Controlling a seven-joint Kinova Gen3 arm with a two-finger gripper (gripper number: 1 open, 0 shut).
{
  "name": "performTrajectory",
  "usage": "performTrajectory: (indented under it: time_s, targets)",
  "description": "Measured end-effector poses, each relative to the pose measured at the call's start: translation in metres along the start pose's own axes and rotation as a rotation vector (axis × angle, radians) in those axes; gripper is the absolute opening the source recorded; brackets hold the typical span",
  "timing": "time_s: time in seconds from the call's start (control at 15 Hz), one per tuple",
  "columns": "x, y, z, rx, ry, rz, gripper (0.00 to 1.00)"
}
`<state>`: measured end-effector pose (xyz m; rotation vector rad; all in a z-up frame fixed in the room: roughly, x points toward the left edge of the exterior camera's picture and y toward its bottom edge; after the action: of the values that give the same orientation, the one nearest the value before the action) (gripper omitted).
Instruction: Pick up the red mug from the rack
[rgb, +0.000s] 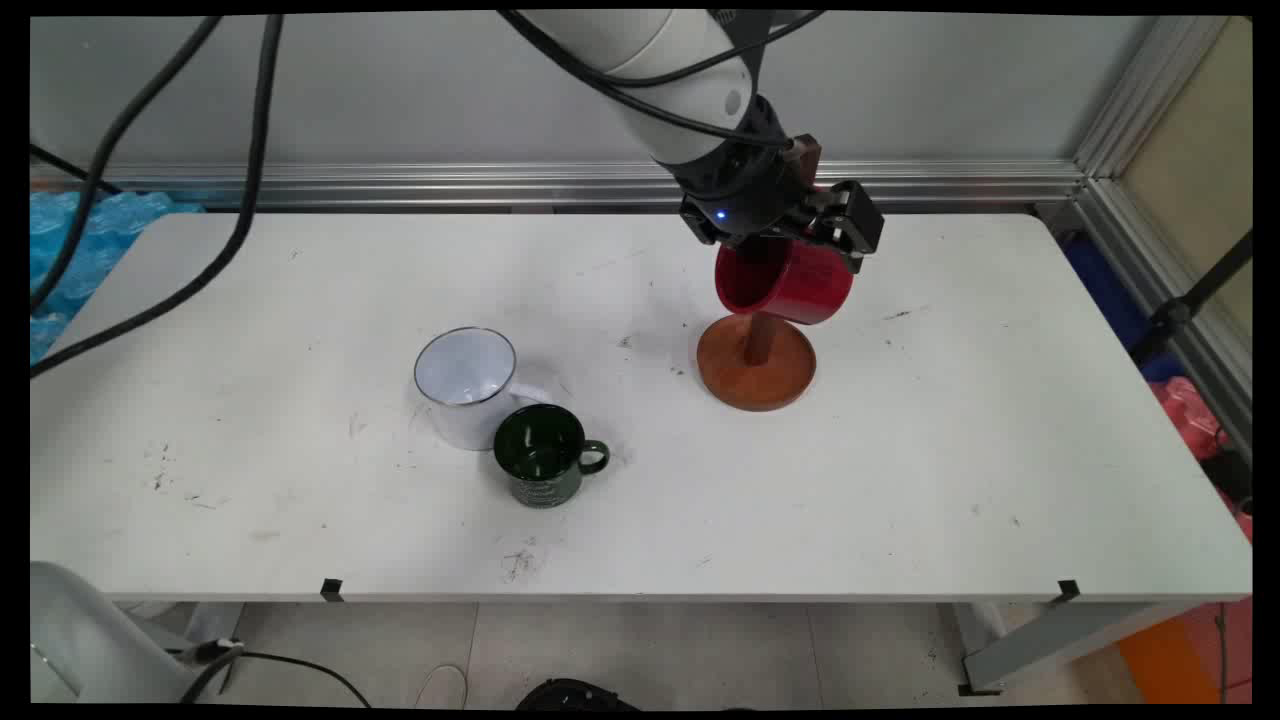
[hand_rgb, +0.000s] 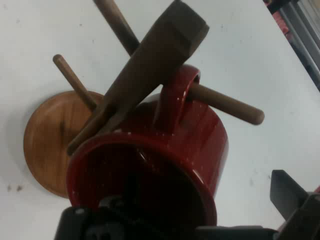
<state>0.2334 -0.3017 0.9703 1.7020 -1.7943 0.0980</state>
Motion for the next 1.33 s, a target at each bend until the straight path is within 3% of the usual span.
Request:
performTrajectory:
  time_s: [0.6,1.07,1.33]
  targets:
    - [-0.003,-0.016,-0.037,-0.046,0.002,0.118,1.0]
    - [-0.008,-0.055,-0.082,-0.085,-0.011,0.261,1.0]
    - [-0.011,-0.082,-0.105,-0.121,-0.019,0.385,1.0]
